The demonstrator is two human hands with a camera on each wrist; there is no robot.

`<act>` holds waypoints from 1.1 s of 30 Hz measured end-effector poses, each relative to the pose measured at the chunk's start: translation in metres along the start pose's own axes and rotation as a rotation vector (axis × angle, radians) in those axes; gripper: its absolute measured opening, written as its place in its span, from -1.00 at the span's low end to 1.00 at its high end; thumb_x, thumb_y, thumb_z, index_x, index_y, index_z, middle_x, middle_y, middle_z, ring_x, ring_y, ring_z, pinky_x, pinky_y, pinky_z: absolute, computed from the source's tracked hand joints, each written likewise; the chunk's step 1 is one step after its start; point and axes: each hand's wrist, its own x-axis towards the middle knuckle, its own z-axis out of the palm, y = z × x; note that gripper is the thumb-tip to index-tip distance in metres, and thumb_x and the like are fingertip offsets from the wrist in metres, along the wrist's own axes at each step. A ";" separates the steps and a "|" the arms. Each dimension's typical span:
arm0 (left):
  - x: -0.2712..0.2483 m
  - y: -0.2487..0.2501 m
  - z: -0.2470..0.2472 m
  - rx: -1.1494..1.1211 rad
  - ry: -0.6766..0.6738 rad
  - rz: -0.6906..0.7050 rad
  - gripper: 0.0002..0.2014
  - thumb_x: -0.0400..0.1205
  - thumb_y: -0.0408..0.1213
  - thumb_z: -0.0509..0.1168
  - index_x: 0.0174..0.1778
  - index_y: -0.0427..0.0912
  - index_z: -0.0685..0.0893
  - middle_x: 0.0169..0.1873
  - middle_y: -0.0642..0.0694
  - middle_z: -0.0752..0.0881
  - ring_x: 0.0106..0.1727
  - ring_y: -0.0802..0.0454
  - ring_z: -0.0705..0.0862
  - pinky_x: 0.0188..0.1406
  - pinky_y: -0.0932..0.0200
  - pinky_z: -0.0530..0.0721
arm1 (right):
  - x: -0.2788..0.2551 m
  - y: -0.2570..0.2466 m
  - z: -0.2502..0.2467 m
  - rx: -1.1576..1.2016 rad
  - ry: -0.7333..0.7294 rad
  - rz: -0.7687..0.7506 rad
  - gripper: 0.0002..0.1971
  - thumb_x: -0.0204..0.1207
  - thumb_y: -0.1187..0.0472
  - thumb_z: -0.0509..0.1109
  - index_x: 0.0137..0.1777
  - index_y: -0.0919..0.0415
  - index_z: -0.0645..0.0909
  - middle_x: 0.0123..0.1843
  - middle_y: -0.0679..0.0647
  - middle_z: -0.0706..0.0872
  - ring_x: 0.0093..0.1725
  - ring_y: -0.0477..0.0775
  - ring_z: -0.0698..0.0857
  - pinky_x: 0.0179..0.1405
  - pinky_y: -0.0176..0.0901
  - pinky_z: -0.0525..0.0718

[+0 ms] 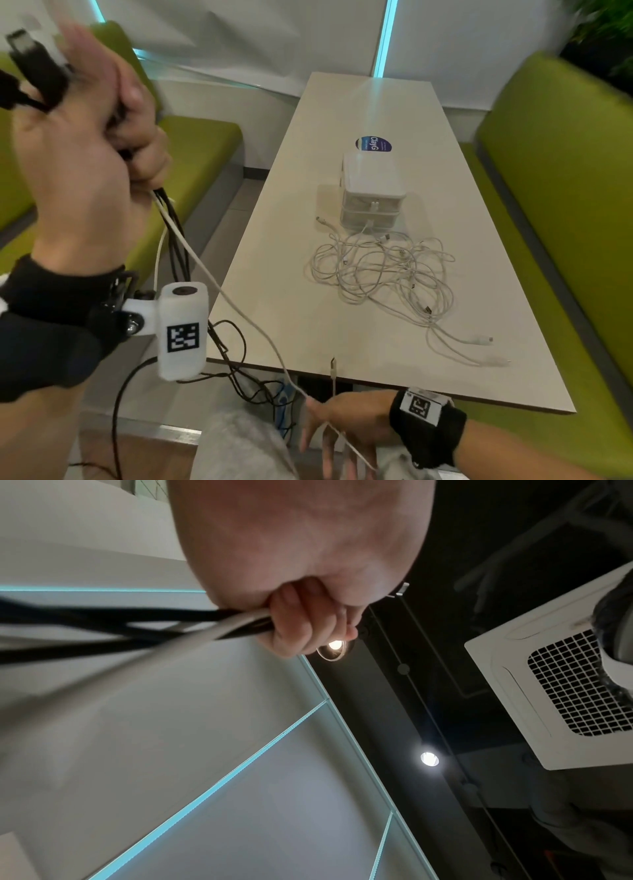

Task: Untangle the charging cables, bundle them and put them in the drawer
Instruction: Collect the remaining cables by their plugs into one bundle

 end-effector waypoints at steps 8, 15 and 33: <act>0.000 -0.011 0.016 -0.056 0.011 -0.040 -0.64 0.84 -0.20 -0.13 -0.29 -0.02 0.35 -0.61 0.13 0.28 -0.71 0.29 0.19 -0.77 0.39 0.19 | 0.012 0.002 -0.007 -0.061 0.291 -0.070 -0.31 0.59 -0.41 -0.06 0.15 0.19 0.58 -0.04 0.26 0.72 -0.42 0.27 0.67 -0.56 -0.01 0.72; 0.001 -0.016 0.016 -0.061 0.038 -0.030 -0.65 0.83 -0.21 -0.09 -0.28 -0.02 0.38 -0.57 0.10 0.22 -0.67 0.25 0.13 -0.75 0.34 0.15 | 0.013 0.003 0.004 -0.009 0.142 0.111 -0.17 0.57 -0.45 -0.11 0.53 0.21 0.39 0.08 0.12 0.80 -0.07 0.09 0.80 -0.04 -0.10 0.75; -0.057 -0.059 0.077 -0.073 -0.185 -0.197 -0.67 0.59 -0.07 0.31 -0.50 -0.06 0.59 -0.68 0.13 0.32 -0.68 0.15 0.19 -0.68 0.34 0.17 | -0.050 -0.013 -0.029 -0.669 0.845 -0.374 -0.71 0.63 -0.09 0.29 0.16 0.04 0.67 0.08 -0.03 0.74 0.03 -0.03 0.68 0.05 -0.16 0.62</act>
